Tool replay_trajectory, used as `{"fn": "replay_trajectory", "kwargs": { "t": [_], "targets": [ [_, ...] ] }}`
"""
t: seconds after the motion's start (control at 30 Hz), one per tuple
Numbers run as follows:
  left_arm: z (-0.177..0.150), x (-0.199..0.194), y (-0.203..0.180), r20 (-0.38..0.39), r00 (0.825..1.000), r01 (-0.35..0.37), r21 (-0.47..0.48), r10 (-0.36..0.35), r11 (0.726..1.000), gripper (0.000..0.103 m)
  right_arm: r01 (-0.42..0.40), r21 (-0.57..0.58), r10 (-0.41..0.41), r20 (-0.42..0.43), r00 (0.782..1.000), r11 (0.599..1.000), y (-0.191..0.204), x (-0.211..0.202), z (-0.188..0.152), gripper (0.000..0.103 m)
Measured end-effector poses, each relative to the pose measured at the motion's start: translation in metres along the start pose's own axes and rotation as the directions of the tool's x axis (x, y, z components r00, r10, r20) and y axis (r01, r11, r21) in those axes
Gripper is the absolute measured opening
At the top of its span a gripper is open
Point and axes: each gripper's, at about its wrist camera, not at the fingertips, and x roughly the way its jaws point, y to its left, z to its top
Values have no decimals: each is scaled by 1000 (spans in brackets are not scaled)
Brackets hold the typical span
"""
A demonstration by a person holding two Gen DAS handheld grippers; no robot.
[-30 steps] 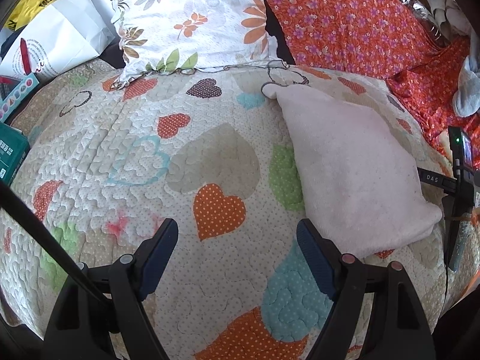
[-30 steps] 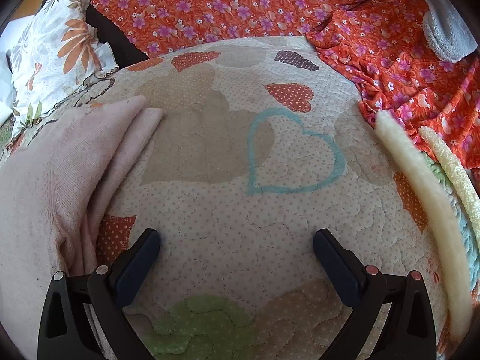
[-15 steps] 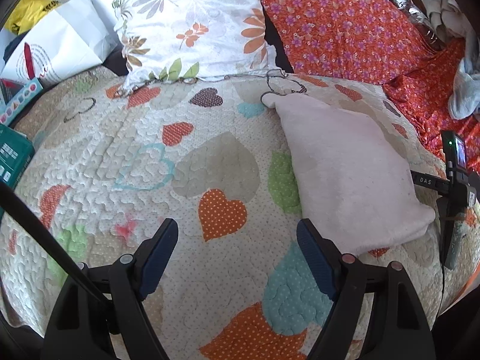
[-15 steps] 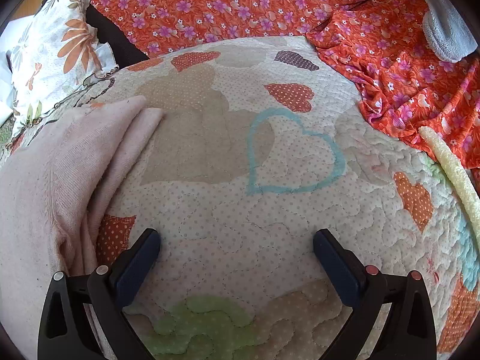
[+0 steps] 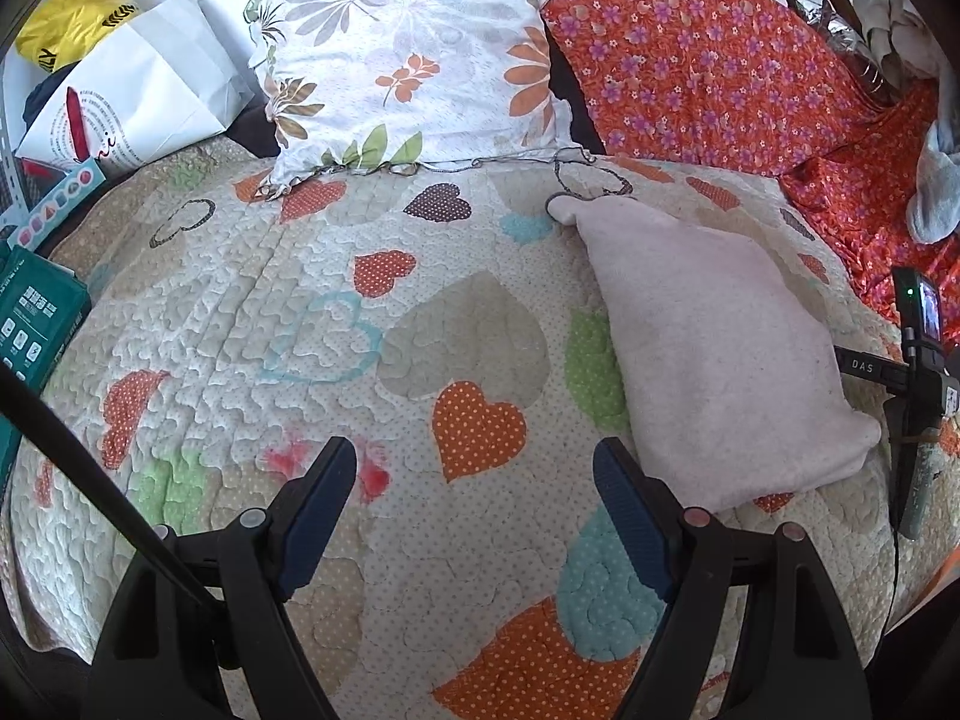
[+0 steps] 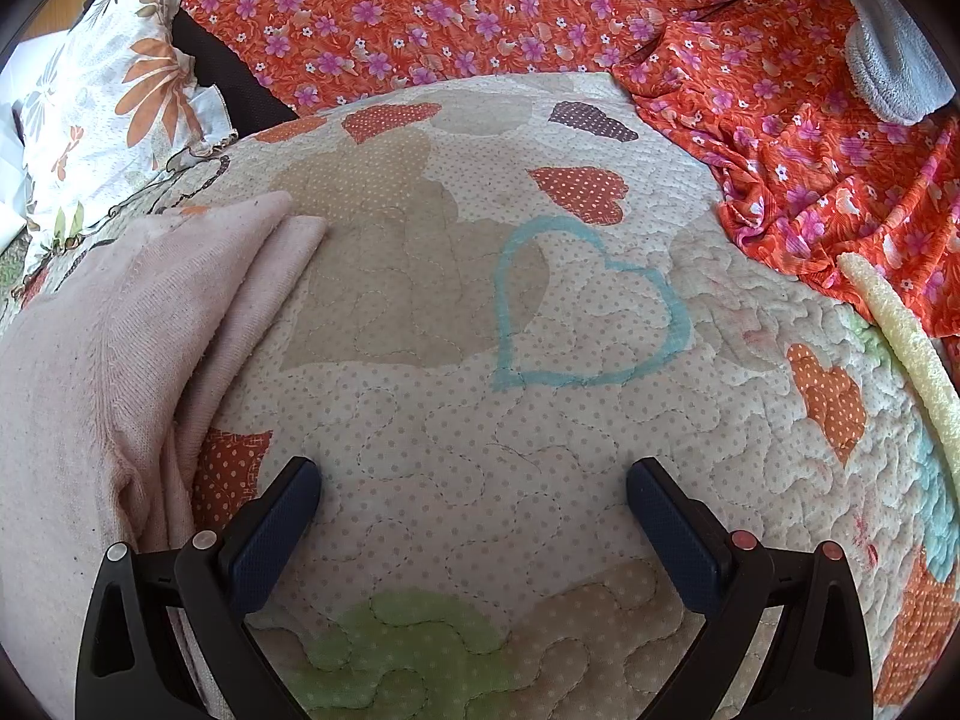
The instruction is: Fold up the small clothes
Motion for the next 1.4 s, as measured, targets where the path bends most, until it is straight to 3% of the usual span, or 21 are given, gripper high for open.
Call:
{"fn": "replay_trajectory", "kwargs": {
  "t": [1.4],
  "targets": [
    [-8,22,-2,-83,996,20,-30,-22,999,80,-3,0,3,-3,1000,1000,1,0,0,103]
  ]
}}
